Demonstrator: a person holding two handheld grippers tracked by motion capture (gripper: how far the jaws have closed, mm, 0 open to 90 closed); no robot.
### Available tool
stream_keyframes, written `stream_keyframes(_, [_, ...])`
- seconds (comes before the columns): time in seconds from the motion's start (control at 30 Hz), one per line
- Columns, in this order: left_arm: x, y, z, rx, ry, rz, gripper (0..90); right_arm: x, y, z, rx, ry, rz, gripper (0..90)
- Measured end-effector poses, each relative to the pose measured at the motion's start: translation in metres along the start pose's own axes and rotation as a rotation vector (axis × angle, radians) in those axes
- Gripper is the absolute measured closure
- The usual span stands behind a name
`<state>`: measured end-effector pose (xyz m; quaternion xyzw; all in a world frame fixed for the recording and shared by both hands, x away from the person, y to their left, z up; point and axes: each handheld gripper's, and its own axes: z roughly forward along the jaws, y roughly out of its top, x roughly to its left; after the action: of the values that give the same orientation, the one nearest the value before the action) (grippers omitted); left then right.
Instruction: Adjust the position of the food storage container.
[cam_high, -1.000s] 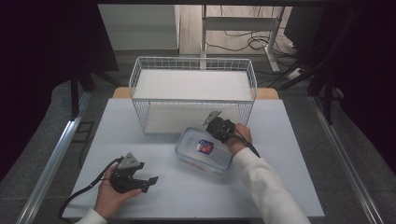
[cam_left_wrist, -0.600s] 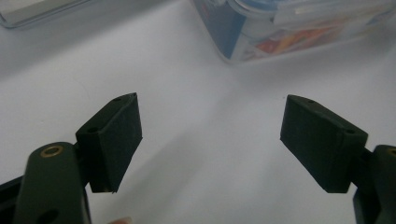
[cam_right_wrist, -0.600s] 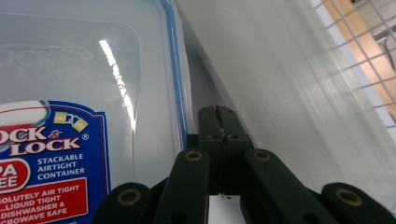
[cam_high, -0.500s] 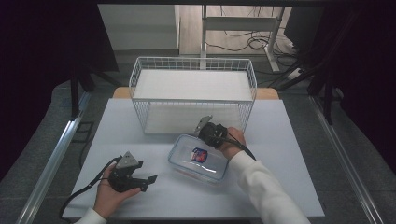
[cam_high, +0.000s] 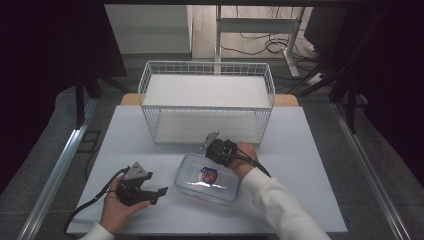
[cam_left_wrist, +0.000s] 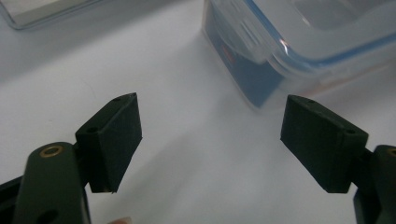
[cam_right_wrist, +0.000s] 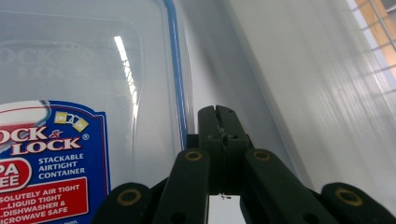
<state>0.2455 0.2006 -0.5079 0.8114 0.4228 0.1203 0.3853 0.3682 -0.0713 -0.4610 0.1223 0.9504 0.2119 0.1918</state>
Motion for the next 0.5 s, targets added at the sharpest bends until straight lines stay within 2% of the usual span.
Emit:
stream_keyframes(0.17, [0.003,0.001,-0.004,-0.023,0.016,-0.004,19.7,0.010,0.004,-0.001,-0.014,0.017,-0.028,89.8])
stream_keyframes(0.27, [0.003,0.001,-0.004,-0.022,0.020,-0.001,19.6,0.011,0.004,-0.001,-0.020,0.020,-0.023,89.8])
stream_keyframes(0.33, [0.003,0.001,-0.004,-0.017,0.022,0.008,19.6,0.010,0.003,-0.005,-0.037,0.005,-0.012,89.8])
stream_keyframes(0.5, [0.004,0.000,-0.006,-0.014,0.031,0.017,19.4,0.017,-0.011,-0.047,-0.134,0.034,0.015,89.8])
